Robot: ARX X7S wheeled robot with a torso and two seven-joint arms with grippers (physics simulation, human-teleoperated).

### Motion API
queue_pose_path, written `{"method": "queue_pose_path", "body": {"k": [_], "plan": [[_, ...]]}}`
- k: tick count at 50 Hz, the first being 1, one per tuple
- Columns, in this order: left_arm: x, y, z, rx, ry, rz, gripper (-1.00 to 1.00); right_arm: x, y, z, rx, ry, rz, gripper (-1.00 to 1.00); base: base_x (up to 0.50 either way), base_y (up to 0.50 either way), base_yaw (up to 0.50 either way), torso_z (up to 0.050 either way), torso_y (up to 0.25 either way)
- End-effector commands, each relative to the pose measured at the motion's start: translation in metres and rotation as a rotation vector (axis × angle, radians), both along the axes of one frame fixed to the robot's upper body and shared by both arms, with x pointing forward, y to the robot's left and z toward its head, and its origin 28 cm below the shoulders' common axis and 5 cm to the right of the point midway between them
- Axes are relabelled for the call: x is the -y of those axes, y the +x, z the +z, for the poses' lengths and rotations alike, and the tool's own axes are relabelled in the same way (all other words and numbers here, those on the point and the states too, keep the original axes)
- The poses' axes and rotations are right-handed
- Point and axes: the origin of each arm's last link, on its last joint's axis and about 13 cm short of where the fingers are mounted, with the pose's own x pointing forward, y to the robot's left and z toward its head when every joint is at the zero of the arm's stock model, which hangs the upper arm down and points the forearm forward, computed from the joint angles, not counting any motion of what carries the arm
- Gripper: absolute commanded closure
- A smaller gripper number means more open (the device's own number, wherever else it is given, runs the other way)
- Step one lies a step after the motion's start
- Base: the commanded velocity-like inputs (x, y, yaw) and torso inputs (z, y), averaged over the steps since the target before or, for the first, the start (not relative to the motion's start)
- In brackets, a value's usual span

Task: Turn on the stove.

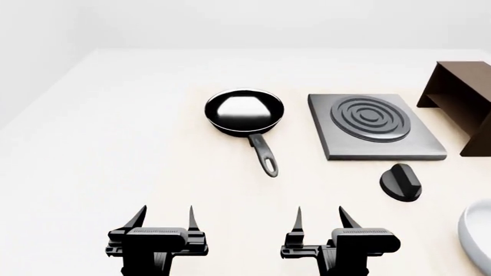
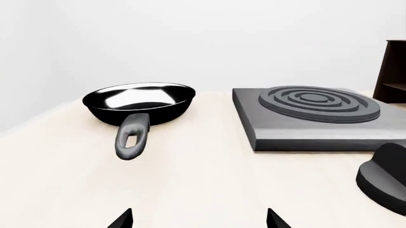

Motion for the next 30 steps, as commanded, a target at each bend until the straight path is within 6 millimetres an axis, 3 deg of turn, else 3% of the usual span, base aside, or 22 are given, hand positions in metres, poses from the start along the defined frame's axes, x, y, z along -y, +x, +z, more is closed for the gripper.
{"method": "queue_pose_path", "body": {"k": [1, 10, 21, 30], "plan": [[0.000, 0.000, 0.001, 0.000, 0.000, -0.001, -1.00, 0.000, 0.000, 0.000, -0.007, 0.005, -0.006, -1.00, 0.13, -0.08, 0.00, 0.000, 0.000], [0.000, 0.000, 0.000, 0.000, 0.002, -0.003, -1.00, 0.000, 0.000, 0.000, -0.002, -0.001, -0.004, -1.00, 0.17, -0.19, 0.00, 0.000, 0.000], [0.000, 0.000, 0.001, 0.000, -0.002, -0.001, -1.00, -0.001, 0.004, -0.002, -0.004, -0.014, -0.008, -1.00, 0.00, 0.00, 0.00, 0.000, 0.000], [-0.002, 0.000, 0.001, 0.000, -0.006, 0.006, -1.00, 0.006, 0.041, -0.005, -0.042, -0.051, -0.096, -1.00, 0.00, 0.00, 0.00, 0.000, 0.000]]}}
